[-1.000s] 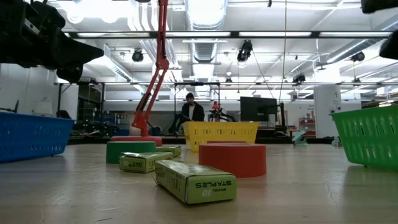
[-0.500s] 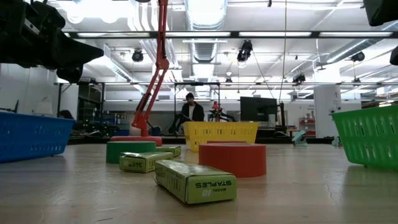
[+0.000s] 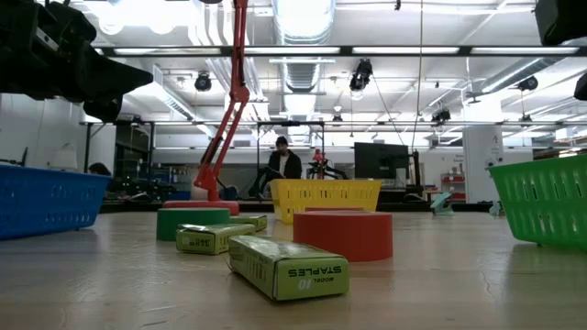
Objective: Pick and place Stapler, Stapler remover, tape
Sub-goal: Put the yellow tape into the green bin, then put the left light blue staple remover into the yellow bin
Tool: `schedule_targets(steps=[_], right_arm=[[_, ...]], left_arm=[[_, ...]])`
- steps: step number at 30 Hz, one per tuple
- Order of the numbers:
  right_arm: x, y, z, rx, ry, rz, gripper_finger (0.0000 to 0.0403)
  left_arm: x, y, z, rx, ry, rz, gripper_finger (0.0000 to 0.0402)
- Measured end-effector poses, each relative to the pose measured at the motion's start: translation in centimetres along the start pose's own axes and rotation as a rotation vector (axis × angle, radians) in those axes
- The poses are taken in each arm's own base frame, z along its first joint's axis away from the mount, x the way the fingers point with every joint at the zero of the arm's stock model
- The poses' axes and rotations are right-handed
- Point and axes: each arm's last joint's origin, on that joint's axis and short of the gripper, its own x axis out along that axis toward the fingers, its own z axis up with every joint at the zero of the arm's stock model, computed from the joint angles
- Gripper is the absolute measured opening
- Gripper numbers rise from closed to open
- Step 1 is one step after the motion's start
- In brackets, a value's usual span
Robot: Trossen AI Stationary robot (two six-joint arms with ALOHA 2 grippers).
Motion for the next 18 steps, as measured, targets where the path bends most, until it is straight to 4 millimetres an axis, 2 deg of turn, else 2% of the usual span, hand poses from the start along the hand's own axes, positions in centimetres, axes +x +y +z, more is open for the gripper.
schedule_targets(steps=[11, 14, 18], right_arm=[[0.4, -0.4, -0.2, 0.045, 0.007, -0.018, 0.0118], [-0.2, -0.3, 0.2, 0.017, -0.021, -0.004, 0.0127], [-1.5, -0.7, 1.0, 0.004, -0.155, -0.004, 0.0128]], left_arm=[[0.0, 0.0, 0.0, 0.0, 0.0, 0.0, 0.001], [0.0, 0.0, 0.0, 0.0, 0.0, 0.0, 0.001], [0.0, 0.0, 0.0, 0.0, 0.0, 0.0, 0.001]])
